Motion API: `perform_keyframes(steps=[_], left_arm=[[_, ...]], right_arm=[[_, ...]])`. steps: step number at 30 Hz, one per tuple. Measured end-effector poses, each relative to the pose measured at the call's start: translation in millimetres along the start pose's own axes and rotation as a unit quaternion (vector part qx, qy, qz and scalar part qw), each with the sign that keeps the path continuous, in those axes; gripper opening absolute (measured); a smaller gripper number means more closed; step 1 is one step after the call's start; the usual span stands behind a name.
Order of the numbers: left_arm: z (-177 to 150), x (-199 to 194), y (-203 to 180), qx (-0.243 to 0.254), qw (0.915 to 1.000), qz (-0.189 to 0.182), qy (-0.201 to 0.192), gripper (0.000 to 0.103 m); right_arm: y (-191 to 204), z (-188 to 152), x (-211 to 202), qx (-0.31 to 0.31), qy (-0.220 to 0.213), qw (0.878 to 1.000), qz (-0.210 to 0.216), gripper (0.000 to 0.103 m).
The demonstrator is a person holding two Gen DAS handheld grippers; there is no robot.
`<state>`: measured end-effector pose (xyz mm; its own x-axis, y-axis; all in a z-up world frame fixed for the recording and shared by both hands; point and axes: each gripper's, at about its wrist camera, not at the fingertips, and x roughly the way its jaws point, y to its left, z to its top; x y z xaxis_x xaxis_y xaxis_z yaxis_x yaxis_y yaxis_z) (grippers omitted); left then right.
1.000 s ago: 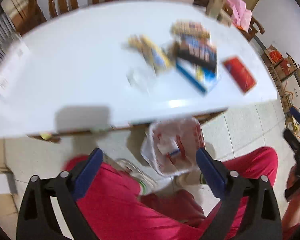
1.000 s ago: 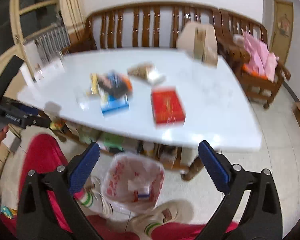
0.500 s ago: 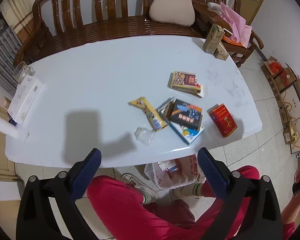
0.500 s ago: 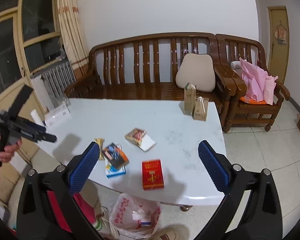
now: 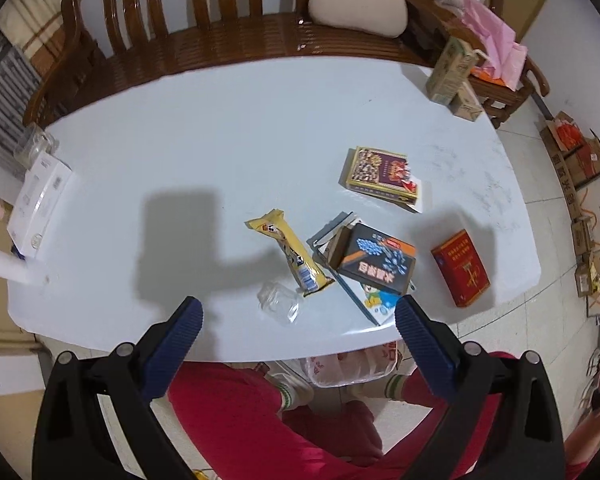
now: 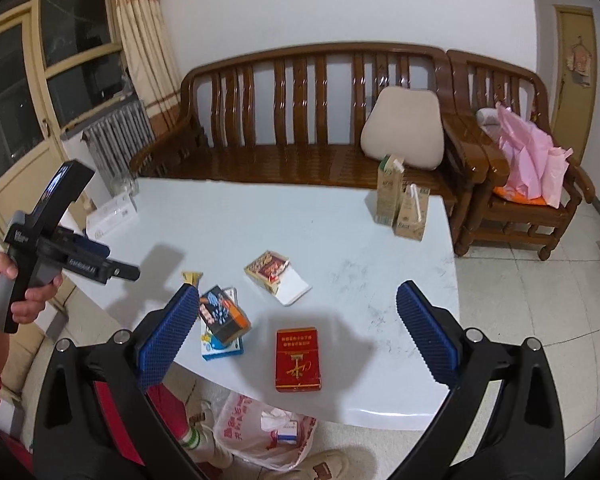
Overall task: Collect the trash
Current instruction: 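Raise both tools back up over the table, then grasp the yellow snack wrapper with the left gripper while the right gripper grasps the red cigarette box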
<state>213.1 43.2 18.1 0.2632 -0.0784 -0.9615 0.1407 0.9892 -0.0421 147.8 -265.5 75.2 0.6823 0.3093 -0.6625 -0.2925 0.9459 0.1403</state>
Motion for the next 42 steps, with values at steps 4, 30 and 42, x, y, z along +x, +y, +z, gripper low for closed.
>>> perform_keyframes(steps=[4, 30, 42], left_arm=[[8.8, 20.7, 3.4, -0.012, 0.9998, 0.004, 0.012, 0.094], [43.1, 121.7, 25.9, -0.087, 0.9932, 0.003, 0.077, 0.078], [43.7, 142.1, 25.5, -0.098, 0.9901, -0.011, 0.1, 0.059]], right_arm=[[-2.8, -5.0, 22.3, 0.001, 0.024, 1.0, 0.007, 0.096], [0.4, -80.8, 162.8, -0.033, 0.204, 0.978, 0.015, 0.096], [1.2, -101.1, 186.4, -0.029, 0.24, 0.97, 0.021, 0.096]])
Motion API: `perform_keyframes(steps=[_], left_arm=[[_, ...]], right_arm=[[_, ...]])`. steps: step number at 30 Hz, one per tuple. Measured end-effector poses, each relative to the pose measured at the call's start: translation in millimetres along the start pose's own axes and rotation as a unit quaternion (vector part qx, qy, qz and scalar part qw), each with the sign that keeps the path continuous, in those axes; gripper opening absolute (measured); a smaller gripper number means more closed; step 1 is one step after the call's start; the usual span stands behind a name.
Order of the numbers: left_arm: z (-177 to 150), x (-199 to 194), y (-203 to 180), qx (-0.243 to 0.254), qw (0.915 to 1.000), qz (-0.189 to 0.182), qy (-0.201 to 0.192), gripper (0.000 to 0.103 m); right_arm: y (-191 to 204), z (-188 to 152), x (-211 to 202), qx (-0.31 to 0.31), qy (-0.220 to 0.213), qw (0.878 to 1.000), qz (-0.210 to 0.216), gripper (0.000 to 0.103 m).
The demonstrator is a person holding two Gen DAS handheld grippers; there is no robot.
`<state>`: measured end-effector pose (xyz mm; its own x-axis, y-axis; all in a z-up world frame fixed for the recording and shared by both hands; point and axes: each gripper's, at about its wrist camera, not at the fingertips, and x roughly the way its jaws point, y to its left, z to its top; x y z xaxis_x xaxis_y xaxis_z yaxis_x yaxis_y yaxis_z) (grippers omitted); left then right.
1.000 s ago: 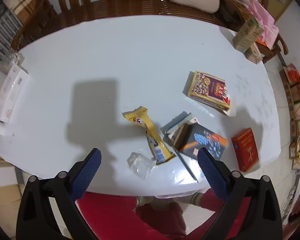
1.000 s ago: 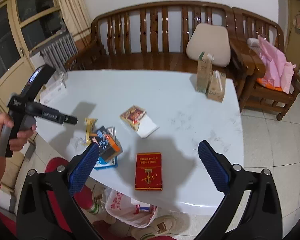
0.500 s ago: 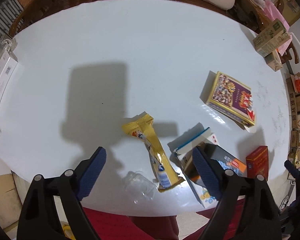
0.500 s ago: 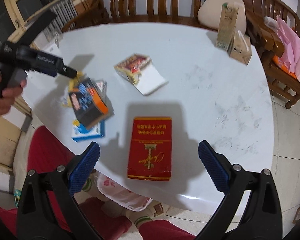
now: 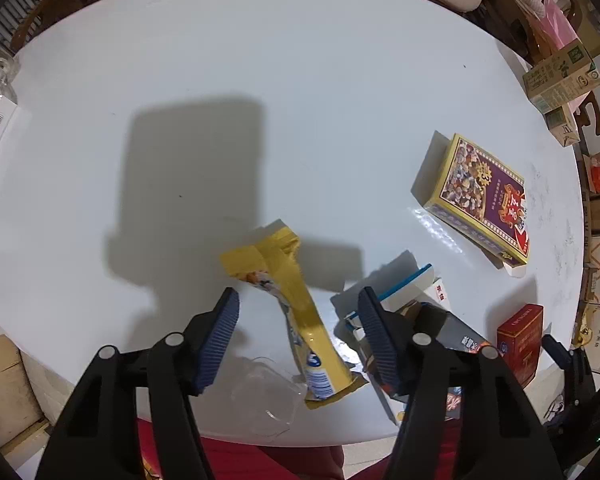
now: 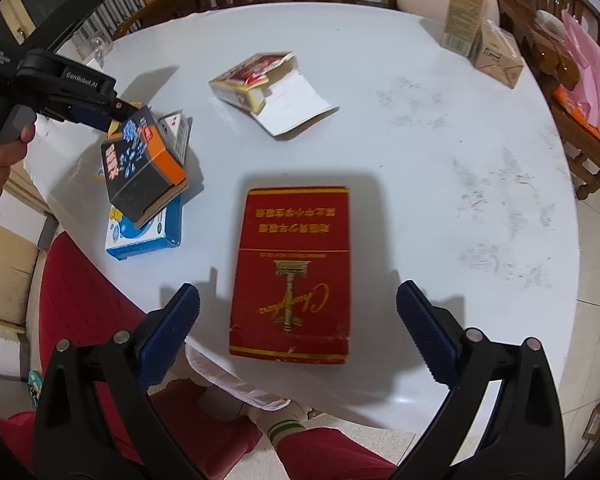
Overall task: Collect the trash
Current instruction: 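Grasp the yellow snack wrapper with the left gripper while the right gripper grasps the red cigarette box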
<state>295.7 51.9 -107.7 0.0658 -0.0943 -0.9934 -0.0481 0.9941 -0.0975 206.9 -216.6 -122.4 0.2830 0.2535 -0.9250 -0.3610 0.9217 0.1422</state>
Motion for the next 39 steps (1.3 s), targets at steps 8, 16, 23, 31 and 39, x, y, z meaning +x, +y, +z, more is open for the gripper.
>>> perform_keyframes(steps=[8, 16, 23, 31, 39], left_arm=[[5.7, 10.8, 2.0, -0.004, 0.9998, -0.007, 0.017, 0.033], [7.5, 11.6, 6.8, -0.003, 1.0, -0.003, 0.008, 0.027], [18.2, 13.4, 9.6, 0.001, 1.0, -0.009, 0.002, 0.019], [20.5, 4.7, 7.4, 0.008, 0.9995, -0.026, -0.018, 0.013], [18.9, -13.2, 1.1, 0.008, 0.9979, -0.04, -0.05, 0.013]], right_arm=[[2.2, -0.2, 8.4, -0.001, 0.003, 1.0, -0.016, 0.096], [7.1, -1.0, 11.5, -0.013, -0.002, 0.999, -0.043, 0.088], [5.9, 0.3, 8.3, -0.013, -0.01, 0.998, -0.063, 0.059], [-2.7, 5.1, 5.4, 0.011, -0.015, 0.998, -0.057, 0.055], [-6.7, 11.9, -14.6, 0.024, -0.04, 0.996, -0.072, 0.055]])
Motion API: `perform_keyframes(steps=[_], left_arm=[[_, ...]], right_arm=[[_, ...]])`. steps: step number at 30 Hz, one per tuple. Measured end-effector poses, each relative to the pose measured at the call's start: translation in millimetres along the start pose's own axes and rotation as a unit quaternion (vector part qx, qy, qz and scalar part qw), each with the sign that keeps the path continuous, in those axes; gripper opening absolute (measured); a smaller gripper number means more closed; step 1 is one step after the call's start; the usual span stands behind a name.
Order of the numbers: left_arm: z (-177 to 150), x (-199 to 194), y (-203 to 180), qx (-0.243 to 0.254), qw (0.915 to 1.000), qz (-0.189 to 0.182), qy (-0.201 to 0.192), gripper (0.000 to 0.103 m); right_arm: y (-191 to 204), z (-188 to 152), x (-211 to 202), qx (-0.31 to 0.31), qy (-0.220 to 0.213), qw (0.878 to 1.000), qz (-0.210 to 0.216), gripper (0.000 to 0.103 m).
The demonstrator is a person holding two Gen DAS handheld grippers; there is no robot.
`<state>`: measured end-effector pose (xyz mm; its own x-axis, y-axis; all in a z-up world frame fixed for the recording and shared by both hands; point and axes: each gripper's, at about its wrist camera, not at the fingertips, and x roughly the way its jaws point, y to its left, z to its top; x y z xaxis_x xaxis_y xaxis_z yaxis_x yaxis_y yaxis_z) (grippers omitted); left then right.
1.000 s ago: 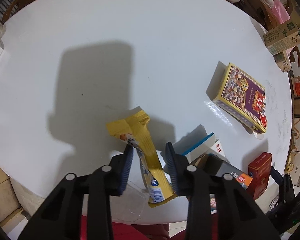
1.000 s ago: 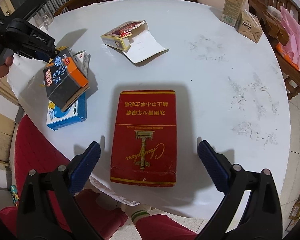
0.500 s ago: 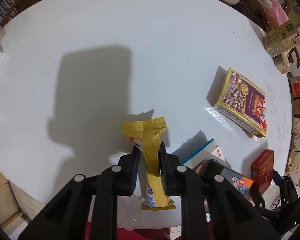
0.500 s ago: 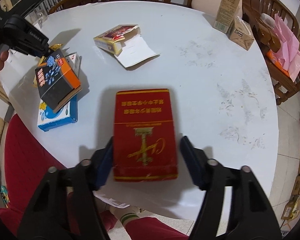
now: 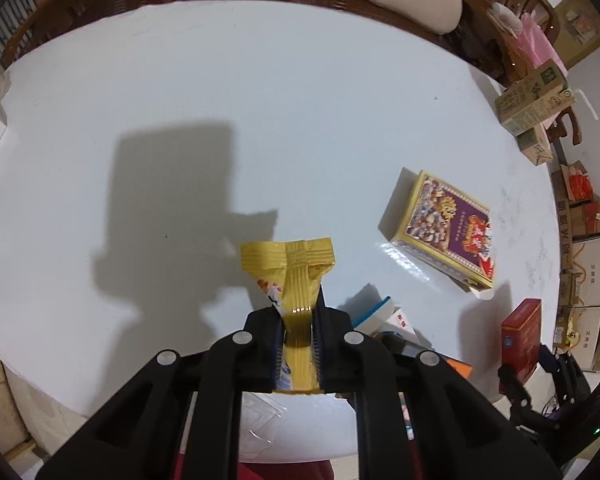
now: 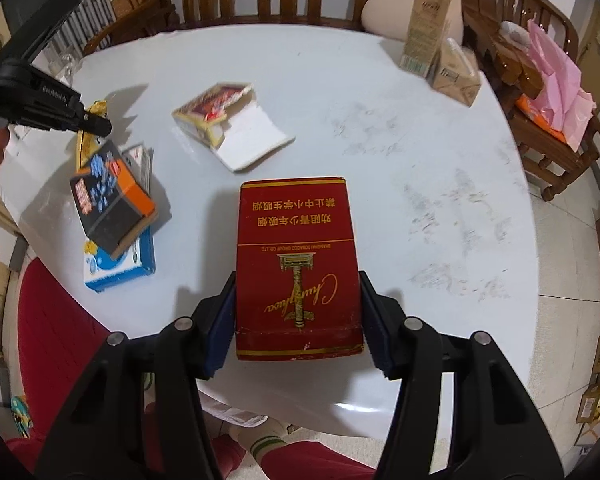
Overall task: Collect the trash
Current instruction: 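Grasp the yellow snack wrapper with the left gripper while the right gripper grasps the red cigarette box, then carry the wrapper and red box down over the white-and-red plastic bag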
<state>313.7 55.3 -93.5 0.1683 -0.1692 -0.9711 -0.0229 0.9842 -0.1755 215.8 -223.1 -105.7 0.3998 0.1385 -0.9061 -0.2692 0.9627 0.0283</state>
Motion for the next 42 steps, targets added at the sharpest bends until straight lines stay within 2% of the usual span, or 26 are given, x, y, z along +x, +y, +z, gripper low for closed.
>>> perform_keyframes(steps=[3, 19, 27, 34, 42], left_arm=[[-4.7, -8.6, -15.0, -0.002, 1.0, -0.009, -0.001, 0.013], [-22.7, -77.1, -17.7, 0.035, 0.9961, -0.009, -0.081, 0.012], [-60.5, -116.1, -35.8, 0.085, 0.9902, -0.025, -0.108, 0.012], [-103.7, -143.5, -47.2, 0.121, 0.9834, -0.033, -0.131, 0.012], [-148.5, -150.3, -53.9, 0.145, 0.9796, -0.055, -0.128, 0.012]], right_arm=[[-4.6, 2.7, -10.5, 0.009, -0.012, 1.0, -0.003, 0.055], [-0.3, 9.8, -65.7, 0.027, -0.076, 0.997, -0.007, 0.055], [18.4, 6.4, -112.1, 0.015, -0.116, 0.993, -0.016, 0.055], [48.7, -10.9, -153.4, -0.011, -0.146, 0.989, -0.016, 0.055], [83.2, -38.5, -189.7, -0.035, -0.172, 0.984, -0.011, 0.055]])
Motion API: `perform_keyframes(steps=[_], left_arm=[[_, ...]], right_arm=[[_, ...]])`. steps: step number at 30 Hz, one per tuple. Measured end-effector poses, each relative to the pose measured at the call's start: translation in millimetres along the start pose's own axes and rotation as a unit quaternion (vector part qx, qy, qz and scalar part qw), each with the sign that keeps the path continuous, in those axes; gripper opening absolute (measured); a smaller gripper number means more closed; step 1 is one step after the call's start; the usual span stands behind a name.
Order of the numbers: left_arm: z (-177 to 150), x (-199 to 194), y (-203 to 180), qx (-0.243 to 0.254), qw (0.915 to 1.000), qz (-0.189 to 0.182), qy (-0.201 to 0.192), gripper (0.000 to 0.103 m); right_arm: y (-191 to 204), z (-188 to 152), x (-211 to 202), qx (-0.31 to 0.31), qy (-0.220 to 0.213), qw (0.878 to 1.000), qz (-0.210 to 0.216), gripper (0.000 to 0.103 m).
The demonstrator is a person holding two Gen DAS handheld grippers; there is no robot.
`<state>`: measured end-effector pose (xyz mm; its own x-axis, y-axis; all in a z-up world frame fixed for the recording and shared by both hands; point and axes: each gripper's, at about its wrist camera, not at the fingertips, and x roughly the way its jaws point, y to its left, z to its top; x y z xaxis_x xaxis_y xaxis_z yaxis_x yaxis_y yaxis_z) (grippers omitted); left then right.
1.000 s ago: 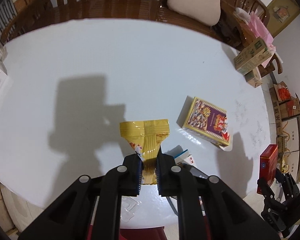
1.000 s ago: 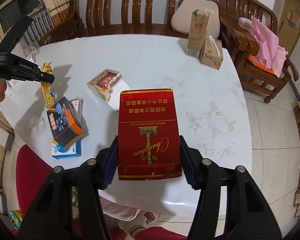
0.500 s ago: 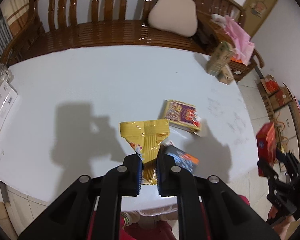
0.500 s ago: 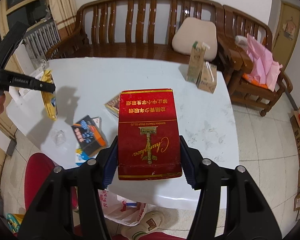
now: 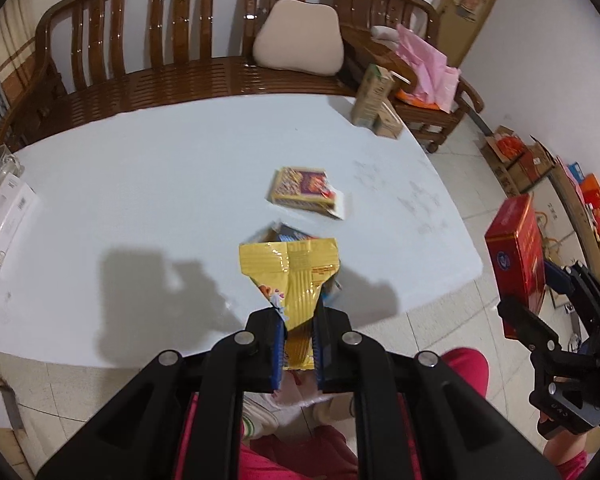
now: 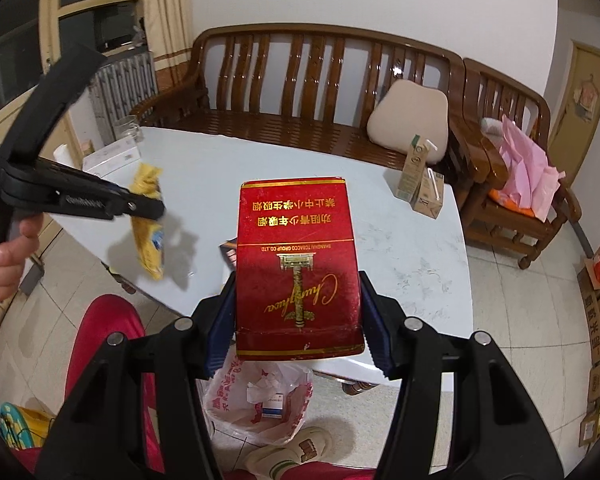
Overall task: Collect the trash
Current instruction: 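Carry the wrapper and red box down over the white-and-red plastic bag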
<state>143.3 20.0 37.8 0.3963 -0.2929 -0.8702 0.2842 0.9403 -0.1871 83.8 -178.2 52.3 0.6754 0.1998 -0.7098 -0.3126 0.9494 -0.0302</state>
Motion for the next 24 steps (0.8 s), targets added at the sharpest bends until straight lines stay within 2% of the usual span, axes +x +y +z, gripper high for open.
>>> perform_keyframes(steps=[11, 24], left_arm=[[-60.3, 24.1, -14.8, -0.007, 0.9994, -0.024, 0.022, 0.012], [-106.6, 64.7, -18.5, -0.025, 0.9981, -0.034, 0.045, 0.012]], right_arm=[[35.6, -45.8, -9.3, -0.01, 0.018, 1.0, 0.01, 0.055], [53.0, -100.5, 11.0, 0.0, 0.051, 0.999, 0.008, 0.055]])
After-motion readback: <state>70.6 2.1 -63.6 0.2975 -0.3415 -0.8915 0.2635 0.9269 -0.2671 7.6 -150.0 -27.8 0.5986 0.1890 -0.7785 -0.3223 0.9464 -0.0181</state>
